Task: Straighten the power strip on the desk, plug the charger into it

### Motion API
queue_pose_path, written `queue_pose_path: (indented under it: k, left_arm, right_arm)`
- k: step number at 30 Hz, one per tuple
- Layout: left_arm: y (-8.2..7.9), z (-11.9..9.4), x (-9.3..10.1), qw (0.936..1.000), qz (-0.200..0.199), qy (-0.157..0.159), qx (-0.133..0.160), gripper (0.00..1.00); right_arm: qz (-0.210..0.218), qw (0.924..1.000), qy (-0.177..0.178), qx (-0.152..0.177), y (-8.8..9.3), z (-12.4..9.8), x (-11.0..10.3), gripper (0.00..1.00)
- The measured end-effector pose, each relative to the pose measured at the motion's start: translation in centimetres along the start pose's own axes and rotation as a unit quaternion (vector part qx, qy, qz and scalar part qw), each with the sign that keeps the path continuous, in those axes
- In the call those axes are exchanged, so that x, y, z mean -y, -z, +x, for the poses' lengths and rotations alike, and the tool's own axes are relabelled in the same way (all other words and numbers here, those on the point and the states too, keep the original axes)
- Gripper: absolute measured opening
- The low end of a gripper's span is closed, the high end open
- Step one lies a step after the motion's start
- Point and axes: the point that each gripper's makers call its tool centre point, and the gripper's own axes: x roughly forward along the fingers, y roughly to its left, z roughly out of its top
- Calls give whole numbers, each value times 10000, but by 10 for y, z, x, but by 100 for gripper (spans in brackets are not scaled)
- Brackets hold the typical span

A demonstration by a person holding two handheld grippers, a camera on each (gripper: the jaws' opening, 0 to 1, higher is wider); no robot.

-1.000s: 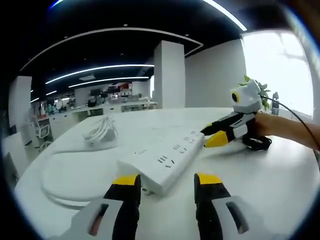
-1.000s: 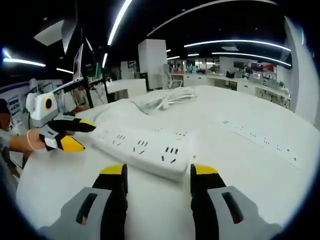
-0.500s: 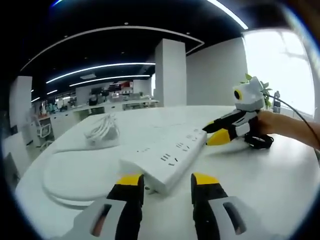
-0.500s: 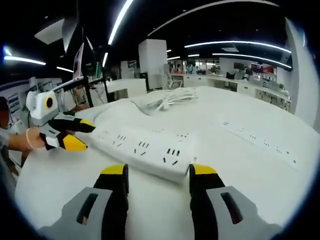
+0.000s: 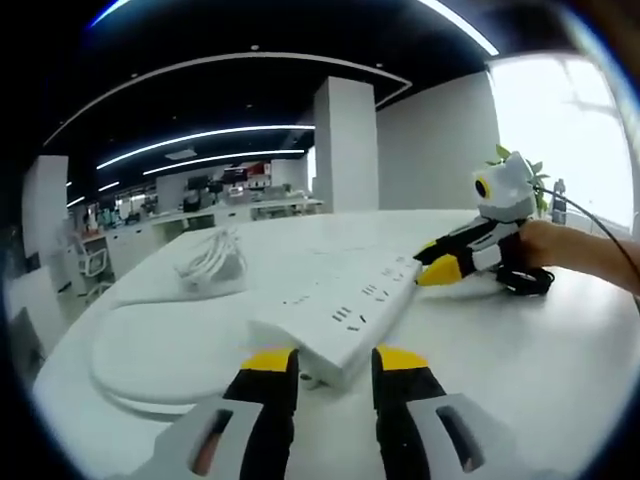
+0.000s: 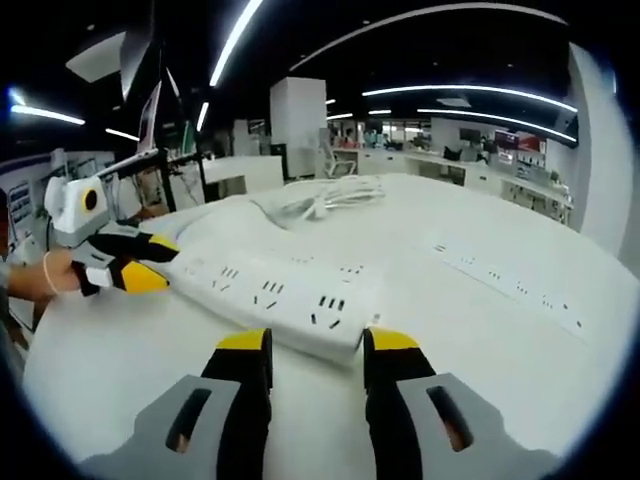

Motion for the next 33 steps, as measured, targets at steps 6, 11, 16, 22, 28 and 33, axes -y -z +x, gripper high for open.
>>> queue_pose_path:
  k: [6,11,16,22,28,33]
  left_arm:
    - [0,0,-3,9999,86,-109,-4,25]
    - [1,0,-2,9999,118,-115,-20,25]
    - [1,0,-3,9999,105,-101,-29,24]
    - [0,-1,-3,10000,-97,17,-9,24]
    - [1,-1,-3,10000,-67,64,-13,23]
    - [0,0,-3,9998,71,181,-48,23]
  right_arm:
    - [-194,9998,46,-72,2,1,1,33]
    - [-245,9996,82,-117,4,1,0,33]
    - [-380,9989,162,-206,5,0,-2,33]
    - [-333,9990,204,-239,5,0,-2,33]
    - [-309,9989,242,-264,6,-2,-3,33]
    - [-333,9985,303,-310,9,-6,-6,32]
